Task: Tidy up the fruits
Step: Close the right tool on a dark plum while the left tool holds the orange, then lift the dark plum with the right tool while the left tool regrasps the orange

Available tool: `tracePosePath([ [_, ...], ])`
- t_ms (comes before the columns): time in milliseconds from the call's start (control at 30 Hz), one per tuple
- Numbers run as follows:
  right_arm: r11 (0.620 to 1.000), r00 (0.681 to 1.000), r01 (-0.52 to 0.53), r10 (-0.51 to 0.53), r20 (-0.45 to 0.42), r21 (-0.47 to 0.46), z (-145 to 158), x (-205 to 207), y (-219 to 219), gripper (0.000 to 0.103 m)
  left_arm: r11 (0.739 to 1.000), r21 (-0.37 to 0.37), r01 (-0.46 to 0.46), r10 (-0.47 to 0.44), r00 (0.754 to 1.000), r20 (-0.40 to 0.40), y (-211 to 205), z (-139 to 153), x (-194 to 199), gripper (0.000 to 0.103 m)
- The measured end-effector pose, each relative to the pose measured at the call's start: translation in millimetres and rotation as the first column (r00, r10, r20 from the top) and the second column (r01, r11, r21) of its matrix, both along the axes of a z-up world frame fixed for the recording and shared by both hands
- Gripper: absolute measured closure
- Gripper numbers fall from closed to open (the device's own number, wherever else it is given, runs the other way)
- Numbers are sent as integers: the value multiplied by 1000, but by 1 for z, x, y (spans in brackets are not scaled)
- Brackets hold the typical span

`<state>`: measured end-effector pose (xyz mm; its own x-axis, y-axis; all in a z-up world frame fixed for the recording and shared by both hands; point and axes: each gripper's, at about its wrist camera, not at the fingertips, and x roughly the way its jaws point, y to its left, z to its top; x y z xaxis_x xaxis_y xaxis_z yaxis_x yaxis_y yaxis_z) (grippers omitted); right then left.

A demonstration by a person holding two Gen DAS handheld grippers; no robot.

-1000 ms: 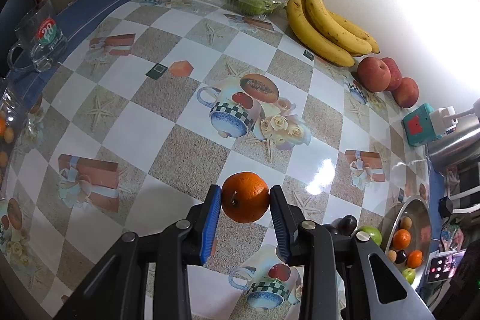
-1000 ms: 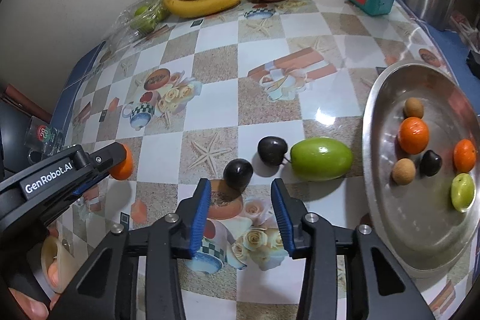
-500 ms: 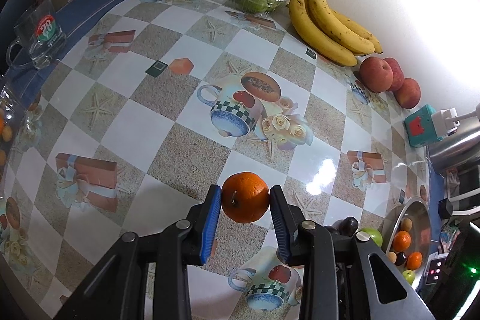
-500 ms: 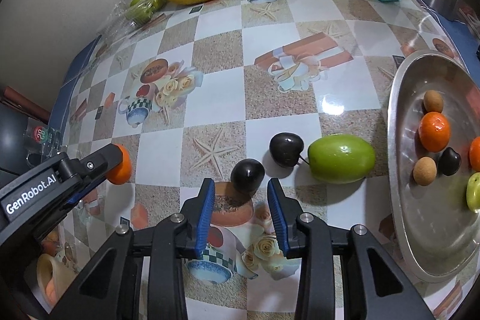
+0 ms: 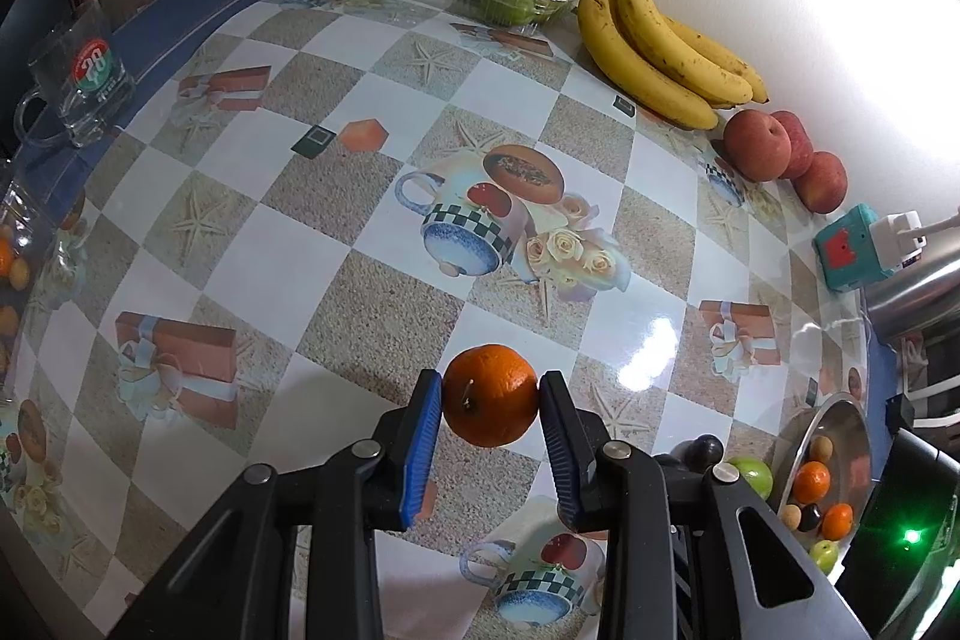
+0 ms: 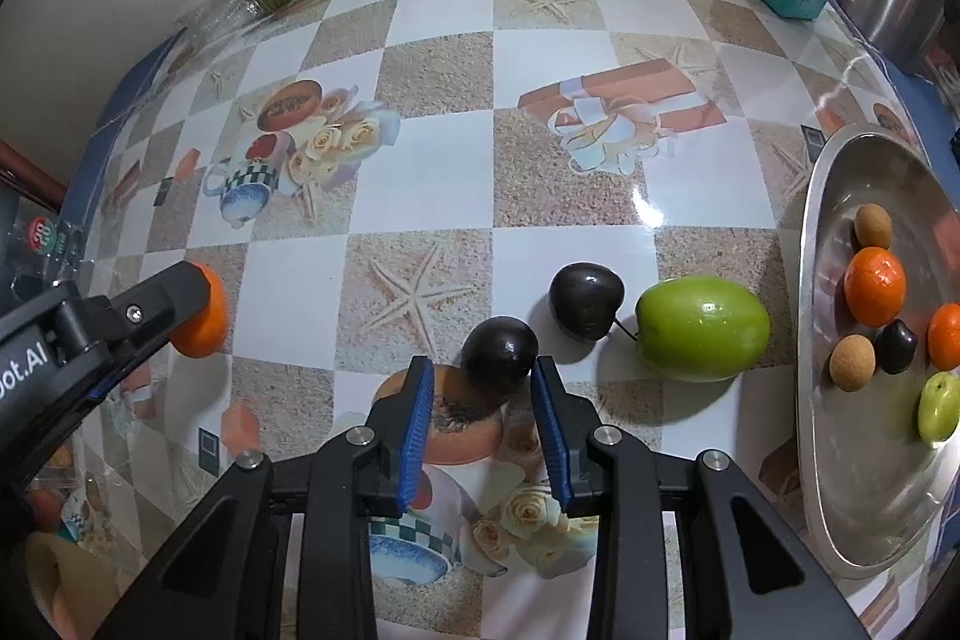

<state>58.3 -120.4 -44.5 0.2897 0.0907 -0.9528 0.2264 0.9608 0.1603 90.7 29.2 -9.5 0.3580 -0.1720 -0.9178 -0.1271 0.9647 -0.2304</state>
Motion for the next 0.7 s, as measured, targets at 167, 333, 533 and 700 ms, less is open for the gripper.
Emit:
tracePosePath([
  [167, 999, 1000, -6, 5, -12, -38, -4, 0, 1, 68, 1000, 12, 3, -3, 1000, 2, -1, 0, 0, 67],
  [333, 997, 1000, -19, 18, -10, -75, -5, 2, 6, 71, 1000, 23, 6, -6, 1000, 7, -3, 1, 0, 67],
  [533, 997, 1000, -14, 13, -7, -82, -5, 2, 4, 77, 999, 31, 11, -11, 1000, 10, -4, 2, 0, 67],
  [700, 997, 1000, -9, 9, -2, -70, -4, -2, 2, 77, 1000, 18, 4, -4, 1000, 3, -1, 0, 1, 67],
])
